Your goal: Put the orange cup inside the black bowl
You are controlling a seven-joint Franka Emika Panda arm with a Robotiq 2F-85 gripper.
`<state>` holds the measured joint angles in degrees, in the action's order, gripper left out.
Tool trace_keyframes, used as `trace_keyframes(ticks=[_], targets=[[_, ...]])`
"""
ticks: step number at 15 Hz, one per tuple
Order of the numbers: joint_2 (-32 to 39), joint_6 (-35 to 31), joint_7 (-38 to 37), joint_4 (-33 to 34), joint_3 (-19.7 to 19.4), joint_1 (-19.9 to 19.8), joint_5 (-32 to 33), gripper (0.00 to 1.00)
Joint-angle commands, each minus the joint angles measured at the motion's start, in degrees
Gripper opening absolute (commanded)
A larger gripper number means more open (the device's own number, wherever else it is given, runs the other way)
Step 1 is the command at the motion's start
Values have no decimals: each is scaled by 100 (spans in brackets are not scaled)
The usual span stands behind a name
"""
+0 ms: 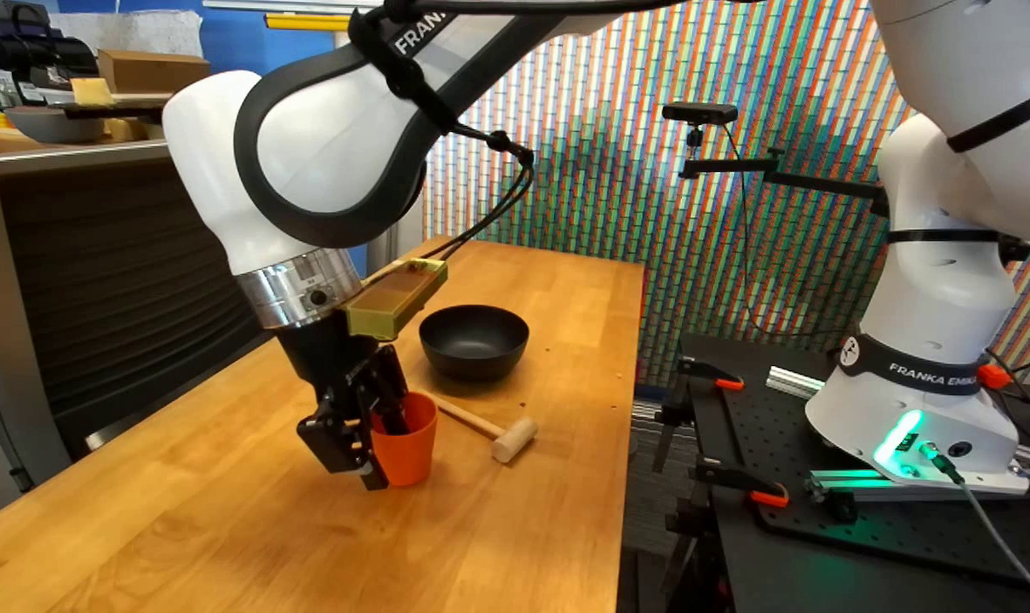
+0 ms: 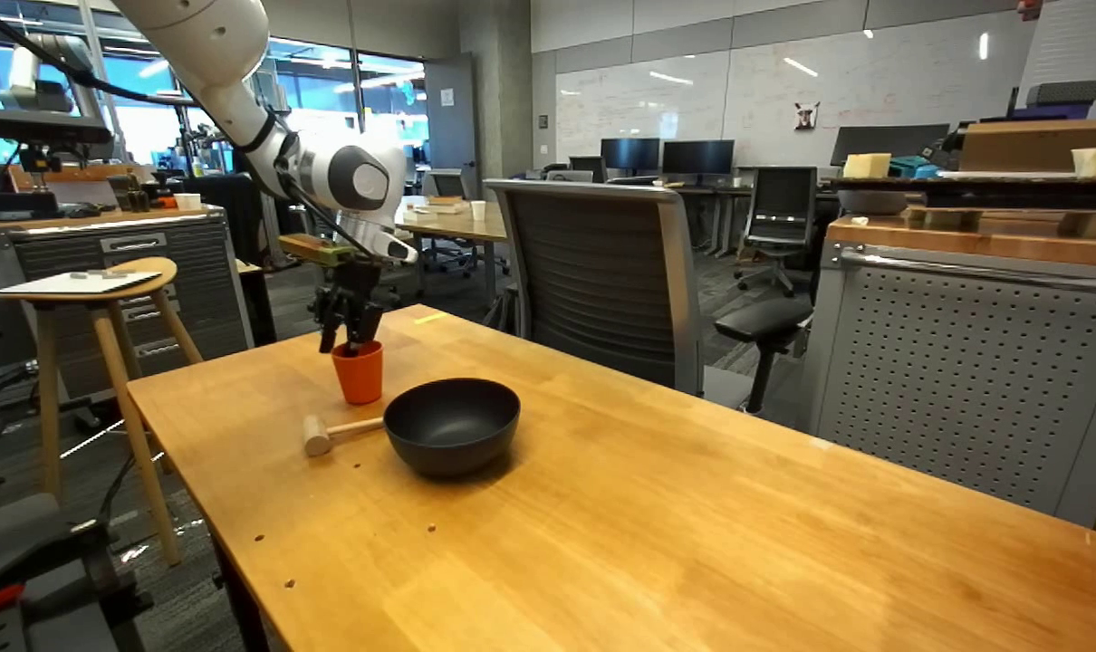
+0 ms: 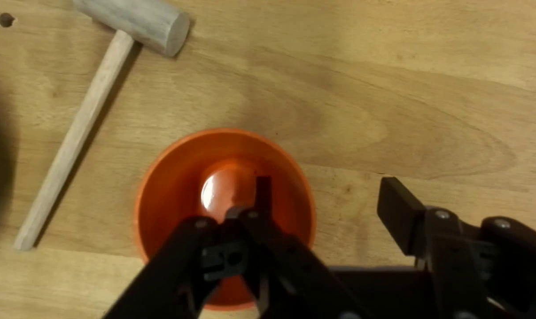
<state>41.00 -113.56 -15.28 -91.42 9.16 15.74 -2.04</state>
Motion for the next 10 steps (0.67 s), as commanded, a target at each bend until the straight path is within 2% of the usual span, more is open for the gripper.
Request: trace_keyframes(ticks=[1,5,6,10], targets=[[149,233,23,313,-146,92,61,33],[-44,150,-34,128,-227,78,106,4],[-134,120,-64,60,-248,66,104,0],[-832,50,-374,-383,-445,84,255,2]])
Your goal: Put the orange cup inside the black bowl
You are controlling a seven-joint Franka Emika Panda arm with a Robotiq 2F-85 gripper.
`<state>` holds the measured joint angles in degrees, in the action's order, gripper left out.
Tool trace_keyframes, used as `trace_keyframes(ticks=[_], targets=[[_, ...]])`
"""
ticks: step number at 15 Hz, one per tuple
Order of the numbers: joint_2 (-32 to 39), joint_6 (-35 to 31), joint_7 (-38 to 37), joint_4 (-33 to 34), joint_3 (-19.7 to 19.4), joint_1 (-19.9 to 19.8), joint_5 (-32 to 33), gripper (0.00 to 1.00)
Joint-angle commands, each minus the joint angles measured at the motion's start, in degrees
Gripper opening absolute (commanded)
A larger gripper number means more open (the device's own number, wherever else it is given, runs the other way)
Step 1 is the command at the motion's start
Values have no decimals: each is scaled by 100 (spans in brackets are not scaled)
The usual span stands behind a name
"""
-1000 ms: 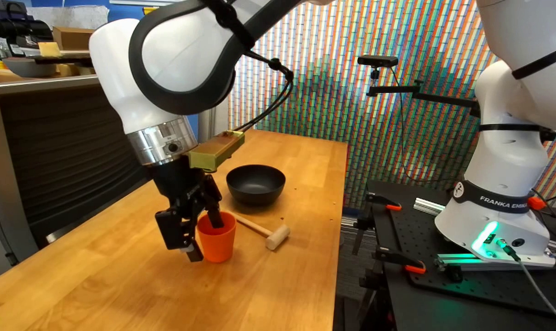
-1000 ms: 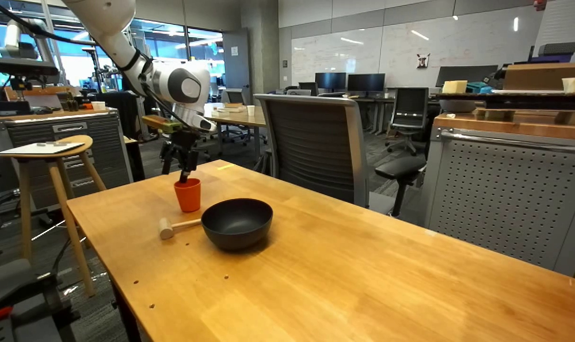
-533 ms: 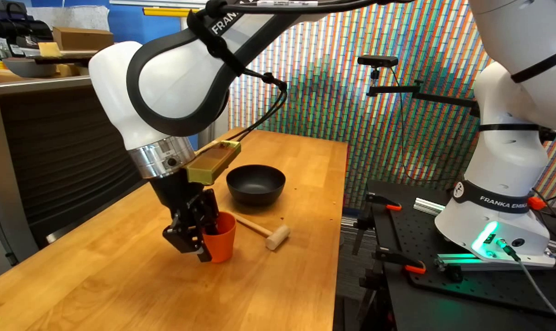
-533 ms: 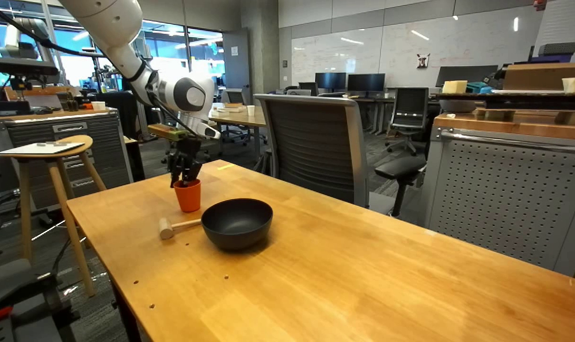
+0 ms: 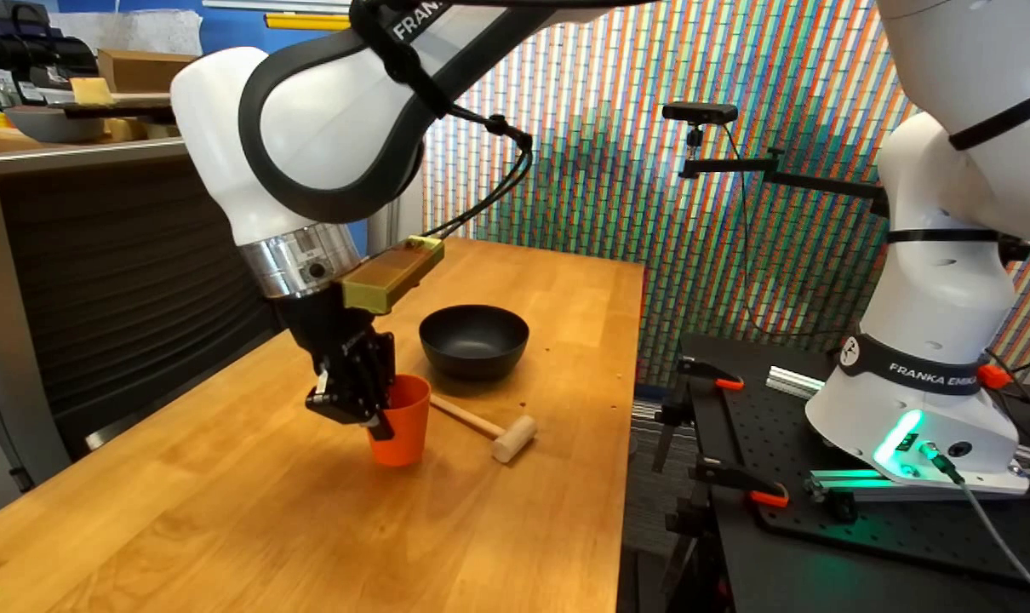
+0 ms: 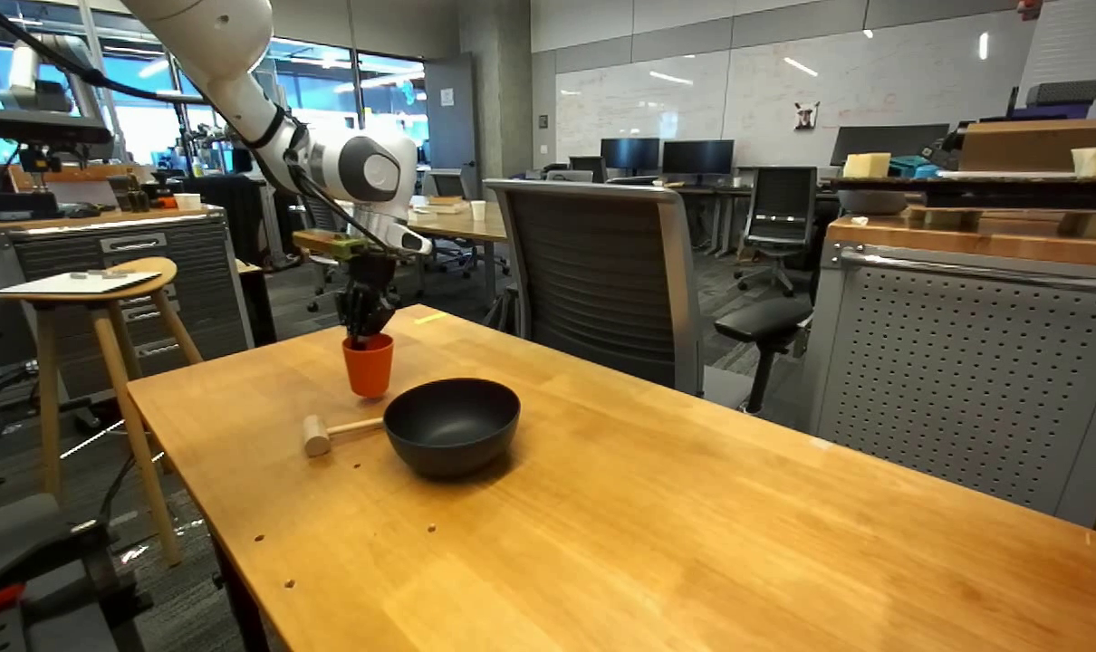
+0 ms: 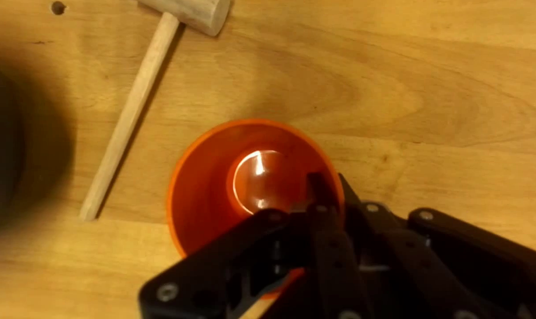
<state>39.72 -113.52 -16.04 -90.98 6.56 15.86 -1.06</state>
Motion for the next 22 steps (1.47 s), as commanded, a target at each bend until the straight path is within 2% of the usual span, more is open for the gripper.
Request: trace_keyframes(ticks=[1,6,10,12,16,22], targets=[[-965,10,-447,-577,-244,80,218,2],[-2357,12,-1660,-1457,-568,55,679,2],[-2854,69,-2498,-2106,-659,-180,814,2],[-2770,65,-2671,-2260,-658,-354,781,2],[-2224,-101,-2564,-2264,-705,-665,665,2],[-1227,-475,-2293,-1699,-811,-990,447,2]])
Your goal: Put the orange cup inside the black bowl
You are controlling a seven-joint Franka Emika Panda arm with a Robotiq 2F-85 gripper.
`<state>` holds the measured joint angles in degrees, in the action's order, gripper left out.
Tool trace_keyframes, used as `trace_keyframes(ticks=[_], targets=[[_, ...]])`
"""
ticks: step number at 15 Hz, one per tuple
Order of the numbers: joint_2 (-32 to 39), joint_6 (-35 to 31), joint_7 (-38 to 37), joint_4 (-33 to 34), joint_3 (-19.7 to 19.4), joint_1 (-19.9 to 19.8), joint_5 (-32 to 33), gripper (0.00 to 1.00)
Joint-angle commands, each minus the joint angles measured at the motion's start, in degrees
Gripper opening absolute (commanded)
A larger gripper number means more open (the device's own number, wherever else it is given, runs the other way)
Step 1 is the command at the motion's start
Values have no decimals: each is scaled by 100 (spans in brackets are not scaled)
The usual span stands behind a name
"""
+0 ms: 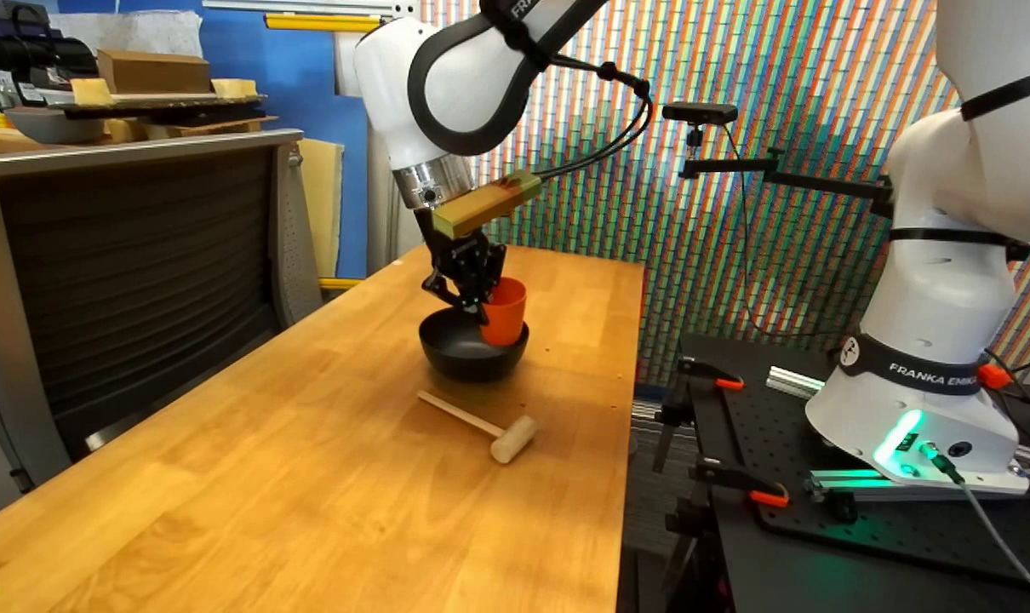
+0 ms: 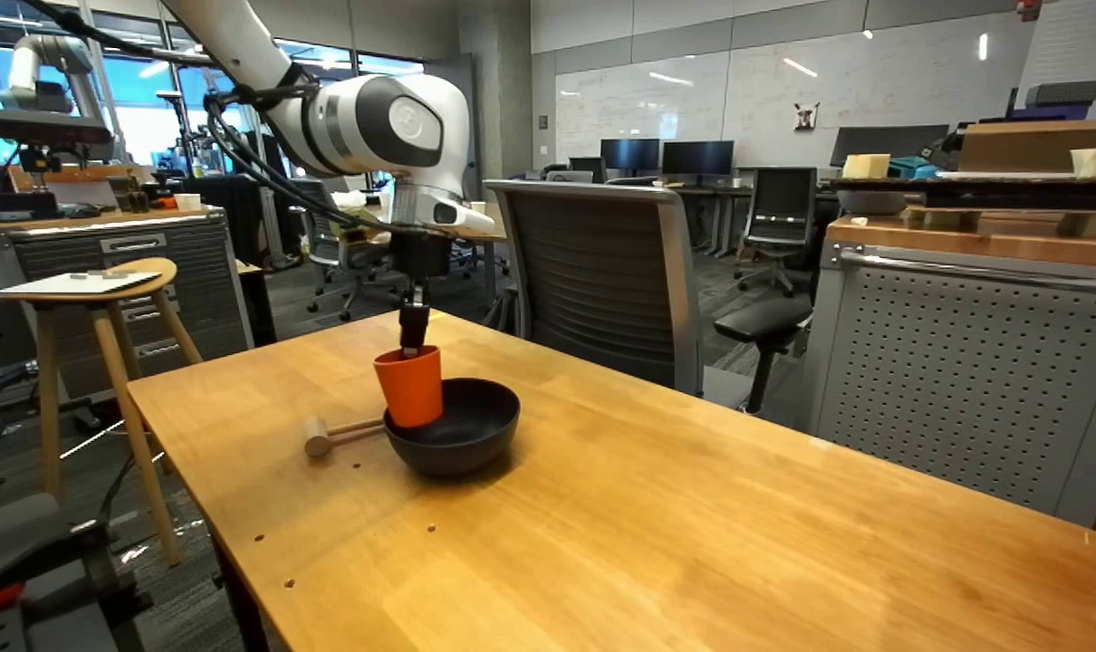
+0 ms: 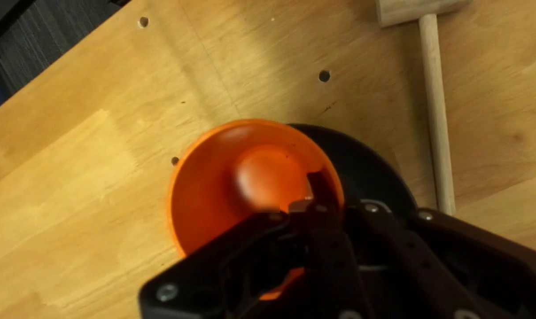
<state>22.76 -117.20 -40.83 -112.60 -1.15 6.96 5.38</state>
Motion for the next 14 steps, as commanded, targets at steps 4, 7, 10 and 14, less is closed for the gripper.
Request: trace_keyframes(ticks=[4,7,10,14], targets=[[1044,-251,467,1000,-36,-214,-440,2],[1185,-228,830,1183,66,-299,-791,33],[321,-518,1349,464,309,-136,-1173,55],[-689,-846,1434,-160,317,312,-622,86]])
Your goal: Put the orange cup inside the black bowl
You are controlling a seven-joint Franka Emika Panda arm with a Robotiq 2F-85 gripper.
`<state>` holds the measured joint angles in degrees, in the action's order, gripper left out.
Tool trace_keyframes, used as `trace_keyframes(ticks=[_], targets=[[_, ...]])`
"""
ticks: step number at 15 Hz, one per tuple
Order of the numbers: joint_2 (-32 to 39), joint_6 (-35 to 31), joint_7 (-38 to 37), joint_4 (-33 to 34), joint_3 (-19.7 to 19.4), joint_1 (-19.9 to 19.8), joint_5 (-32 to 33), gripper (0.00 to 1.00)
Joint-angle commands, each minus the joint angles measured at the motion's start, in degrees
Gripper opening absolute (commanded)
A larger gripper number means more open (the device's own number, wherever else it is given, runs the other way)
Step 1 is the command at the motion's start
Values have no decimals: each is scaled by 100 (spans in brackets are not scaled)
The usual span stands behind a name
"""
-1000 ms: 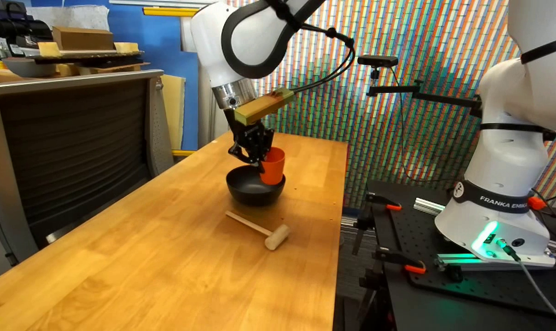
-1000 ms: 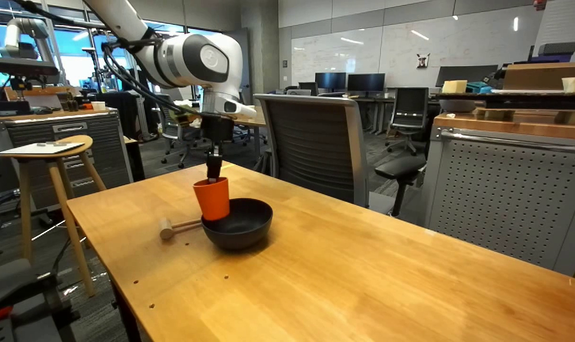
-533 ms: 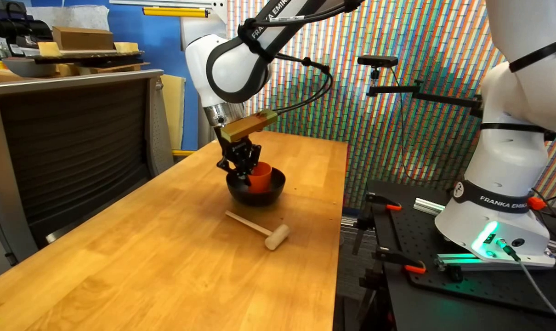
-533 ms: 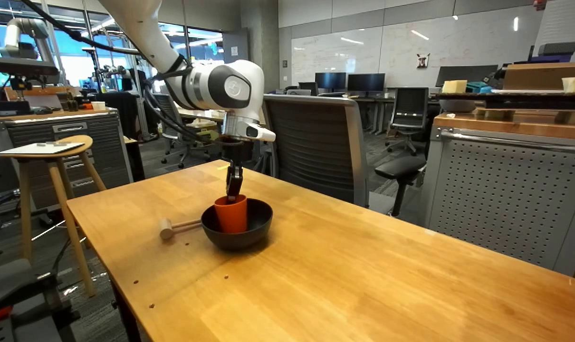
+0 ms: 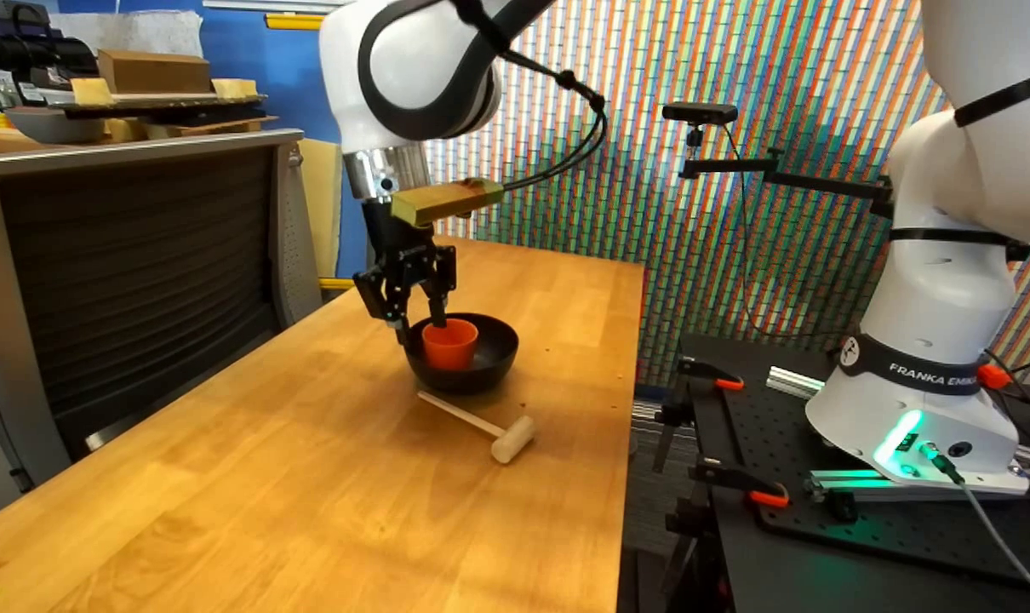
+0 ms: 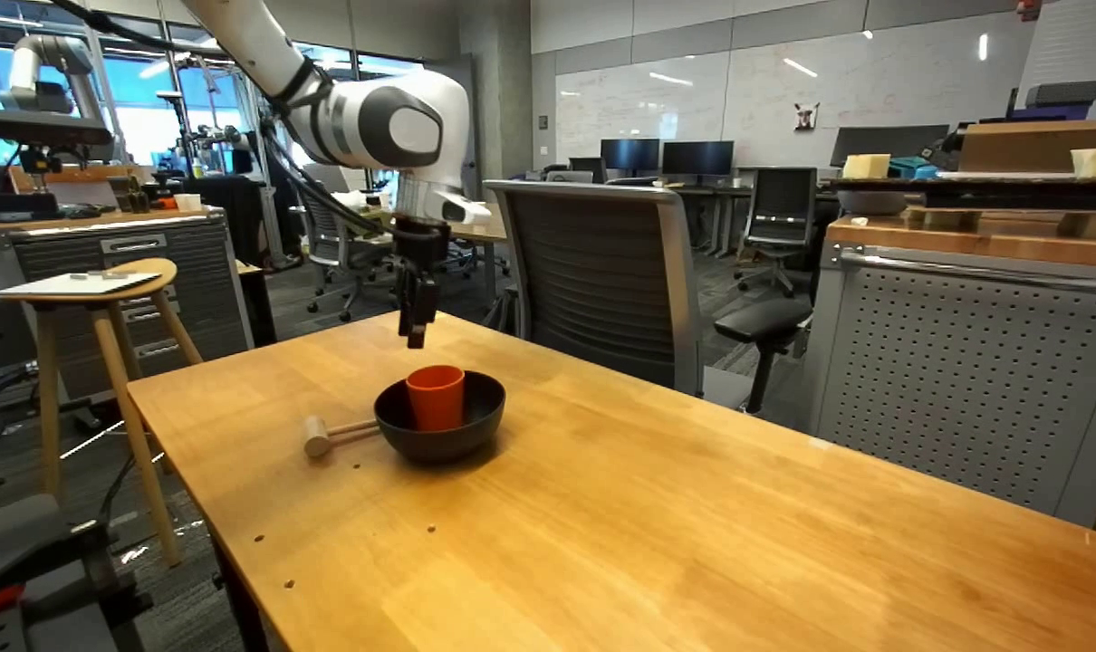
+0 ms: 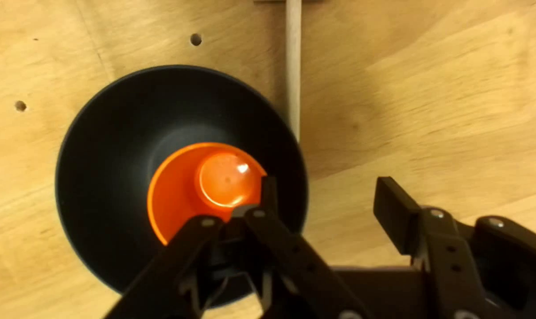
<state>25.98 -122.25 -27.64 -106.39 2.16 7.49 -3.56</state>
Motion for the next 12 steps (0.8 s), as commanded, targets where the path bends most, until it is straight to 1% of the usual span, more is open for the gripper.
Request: trace_keyframes(ticks=[1,2,4,5,8,9,10,12], targets=[[-1301,-331,59,-915,10,339,369,93],[-1589,-271,-13,-1034,32,425,521,99],[-2137,74,-20,-1169,144,531,842,100],[-2405,305,169,-1221,259,535,860,100],[-3211,962,638,-1390,595,523,427,100],[-3489,1244,620,-1449,681,528,246,100],[-2825,955,388,-1093,683,429,503,100],[-3070,1066,385,-1148,773,427,466,100]])
